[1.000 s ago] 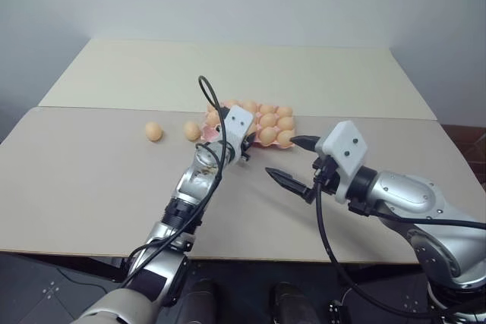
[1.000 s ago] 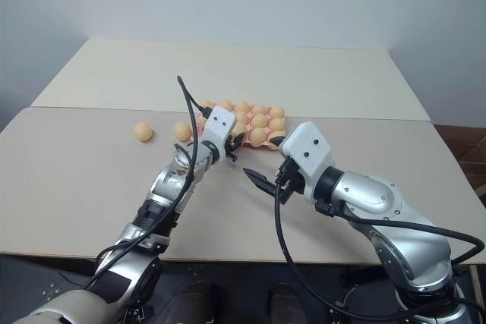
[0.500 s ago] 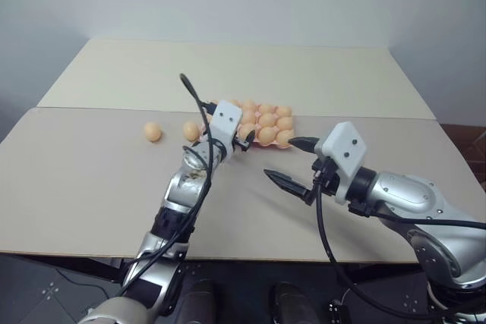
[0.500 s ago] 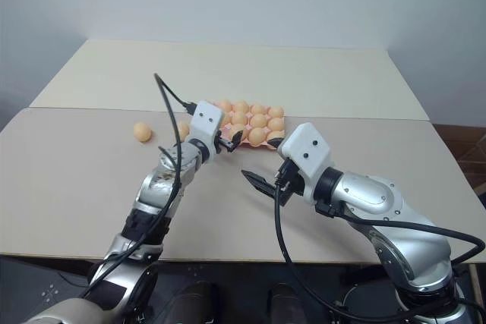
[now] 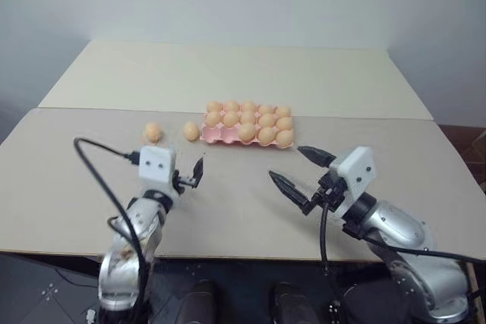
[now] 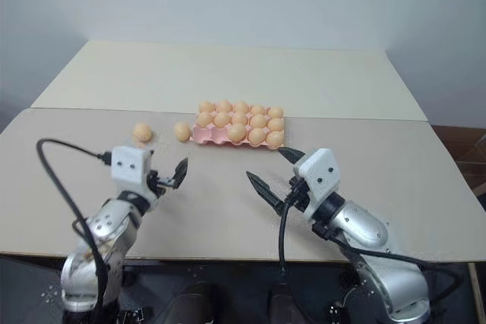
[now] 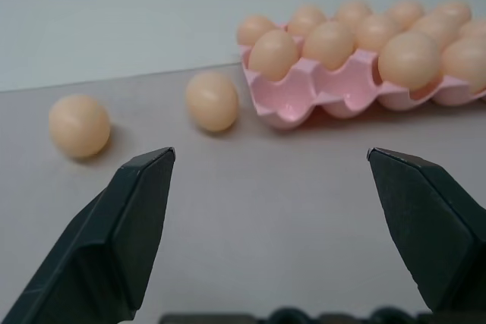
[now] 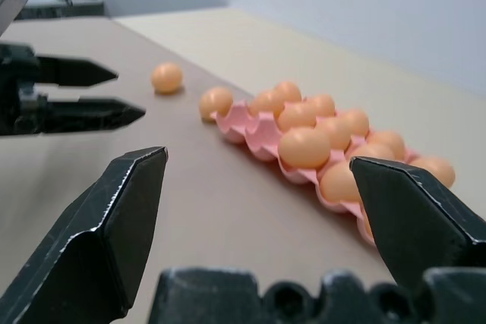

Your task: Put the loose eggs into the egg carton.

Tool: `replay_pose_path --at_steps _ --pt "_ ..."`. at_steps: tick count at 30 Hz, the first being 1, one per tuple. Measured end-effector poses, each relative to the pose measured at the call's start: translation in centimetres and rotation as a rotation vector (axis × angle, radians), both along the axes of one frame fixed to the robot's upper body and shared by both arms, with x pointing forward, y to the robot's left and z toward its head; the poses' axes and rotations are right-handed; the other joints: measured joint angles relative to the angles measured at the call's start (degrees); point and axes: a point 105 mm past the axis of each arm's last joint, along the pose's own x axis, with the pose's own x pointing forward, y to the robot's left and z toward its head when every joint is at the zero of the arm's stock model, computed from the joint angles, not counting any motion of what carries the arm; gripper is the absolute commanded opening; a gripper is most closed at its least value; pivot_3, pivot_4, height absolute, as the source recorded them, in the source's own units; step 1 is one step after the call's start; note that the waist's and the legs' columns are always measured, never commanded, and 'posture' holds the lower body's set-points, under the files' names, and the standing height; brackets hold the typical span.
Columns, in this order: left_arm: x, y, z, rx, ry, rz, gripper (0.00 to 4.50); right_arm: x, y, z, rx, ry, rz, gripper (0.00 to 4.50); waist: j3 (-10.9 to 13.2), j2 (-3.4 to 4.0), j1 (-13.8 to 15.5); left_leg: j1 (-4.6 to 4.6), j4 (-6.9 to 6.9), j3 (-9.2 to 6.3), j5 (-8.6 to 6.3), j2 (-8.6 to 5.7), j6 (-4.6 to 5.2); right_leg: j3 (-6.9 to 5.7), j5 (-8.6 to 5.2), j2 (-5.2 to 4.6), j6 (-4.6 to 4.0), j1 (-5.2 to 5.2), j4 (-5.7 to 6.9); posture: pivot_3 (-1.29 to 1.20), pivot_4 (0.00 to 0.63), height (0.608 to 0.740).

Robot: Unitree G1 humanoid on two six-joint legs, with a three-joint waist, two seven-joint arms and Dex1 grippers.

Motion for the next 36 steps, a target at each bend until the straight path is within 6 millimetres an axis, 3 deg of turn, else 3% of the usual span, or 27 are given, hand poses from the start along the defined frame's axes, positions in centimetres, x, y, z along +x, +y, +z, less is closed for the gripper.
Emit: replay_pose_path --at_steps 6,11,14,19,26,30,36 --pt "-1.2 1.0 0.1 -0.005 -0.072 0.056 4.39 0.1 -1.3 -2.4 0.063 -0.029 -0.109 4.5 0.0 0.01 0.0 -0.06 -0.01 0.03 0.0 0.01 0.0 0.02 0.0 0.0 -0.02 -0.04 -0.04 0.0 0.15 0.74" --pt "-1.3 2.8 -1.0 0.032 -0.055 0.162 4.39 -1.1 -0.9 -5.0 0.039 0.054 -0.072 4.5 0.0 0.03 0.0 -0.02 -0.01 0.02 0.0 0.03 0.0 0.02 -0.02 0.02 -0.06 -0.05 -0.02 0.0 0.15 0.74" --pt "-1.2 4.2 -1.5 0.044 -0.034 0.219 4.39 -1.6 -0.4 -5.5 0.013 0.075 -0.027 4.5 0.0 0.03 -0.1 0.0 -0.01 0.01 0.0 0.04 0.0 0.01 -0.03 0.03 -0.06 -0.04 -0.03 0.0 0.15 0.74" --pt "-0.9 6.2 -2.2 0.042 -0.003 0.288 4.45 -0.9 0.2 -4.8 0.011 0.064 -0.013 4.5 0.0 0.03 -0.2 -0.02 -0.01 0.01 0.0 0.05 0.0 0.01 -0.03 0.03 -0.07 -0.06 -0.03 0.0 0.15 0.74" --pt "0.3 7.4 -0.6 0.017 -0.016 0.327 4.45 0.1 1.7 -1.9 0.005 0.049 0.052 4.5 0.0 0.03 -0.1 -0.08 -0.01 -0.03 -0.01 0.03 0.0 -0.01 -0.03 0.02 -0.07 -0.07 -0.02 0.0 0.15 0.74" --pt "0.7 7.5 -0.5 -0.003 0.004 0.332 4.45 0.4 2.3 -0.6 0.0 0.028 0.077 4.5 0.0 0.03 -0.1 -0.08 -0.01 -0.02 0.0 0.03 0.0 -0.04 -0.03 0.04 -0.07 -0.07 -0.01 0.0 0.15 0.74" --pt "1.3 7.3 0.2 0.01 0.003 0.307 4.45 0.4 2.7 -0.5 0.005 0.039 0.079 4.5 0.0 0.03 -0.1 -0.08 -0.01 0.0 0.0 0.01 0.0 -0.03 -0.02 0.02 -0.07 -0.06 -0.01 0.0 0.15 0.74"
